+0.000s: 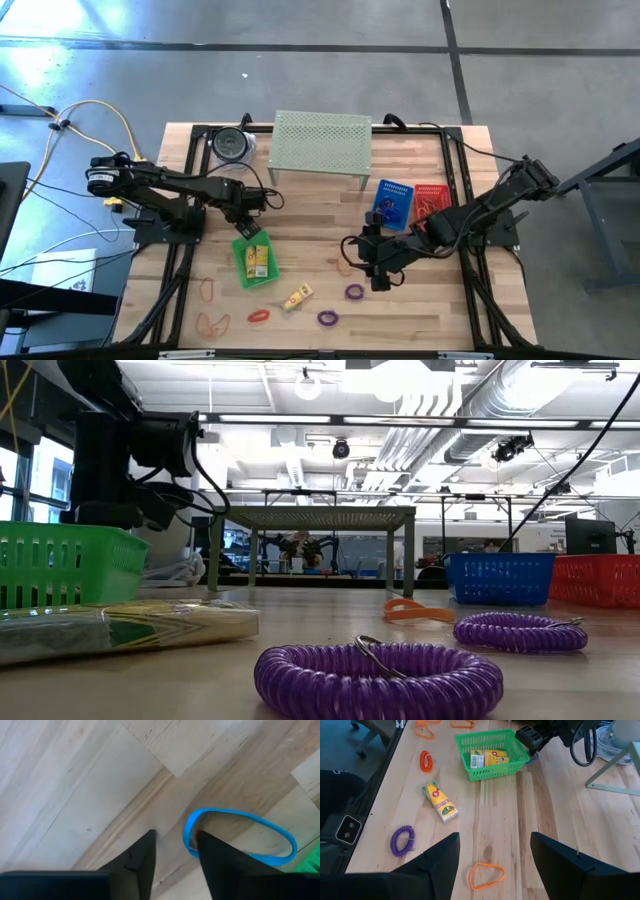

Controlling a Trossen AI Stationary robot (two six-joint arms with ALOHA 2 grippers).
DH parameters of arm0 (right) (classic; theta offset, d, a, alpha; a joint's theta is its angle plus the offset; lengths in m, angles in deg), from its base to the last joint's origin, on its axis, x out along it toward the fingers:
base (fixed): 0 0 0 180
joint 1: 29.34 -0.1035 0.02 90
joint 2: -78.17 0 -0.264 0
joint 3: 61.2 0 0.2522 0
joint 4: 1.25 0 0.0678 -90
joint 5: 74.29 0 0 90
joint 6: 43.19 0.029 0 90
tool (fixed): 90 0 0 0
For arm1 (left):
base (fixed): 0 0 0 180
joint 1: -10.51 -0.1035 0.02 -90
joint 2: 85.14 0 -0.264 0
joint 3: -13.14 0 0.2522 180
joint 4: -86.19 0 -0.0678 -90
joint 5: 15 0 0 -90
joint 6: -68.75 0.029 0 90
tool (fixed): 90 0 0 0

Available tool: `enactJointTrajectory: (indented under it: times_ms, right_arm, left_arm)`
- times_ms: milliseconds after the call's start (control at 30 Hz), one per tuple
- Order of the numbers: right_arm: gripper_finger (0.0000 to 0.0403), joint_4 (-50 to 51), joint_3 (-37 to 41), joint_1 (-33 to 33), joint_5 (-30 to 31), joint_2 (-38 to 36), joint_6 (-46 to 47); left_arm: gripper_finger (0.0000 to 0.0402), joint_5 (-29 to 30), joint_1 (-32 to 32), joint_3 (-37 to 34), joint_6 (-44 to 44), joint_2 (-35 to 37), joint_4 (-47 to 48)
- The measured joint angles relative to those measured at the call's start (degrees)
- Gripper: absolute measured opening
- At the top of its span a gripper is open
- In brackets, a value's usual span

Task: Pick & Place Office Desk Supplies
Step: Put the blue rubber band into the red bin

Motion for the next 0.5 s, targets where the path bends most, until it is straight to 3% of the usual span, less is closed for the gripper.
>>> enactJointTrajectory:
  times_ms: [333,500]
  right_arm:
    - [0.0232,0.0,0.0,0.0,0.0,0.0,0.0]
    - [0.0232,-1.2,0.0,0.0,-0.1,0.0,0.0]
  left_arm:
    - [0.0014,1.1,0.0,0.0,1.2,0.0,-0.1]
    - [0.0002,1.2,0.0,0.0,2.0,0.3,0.2]
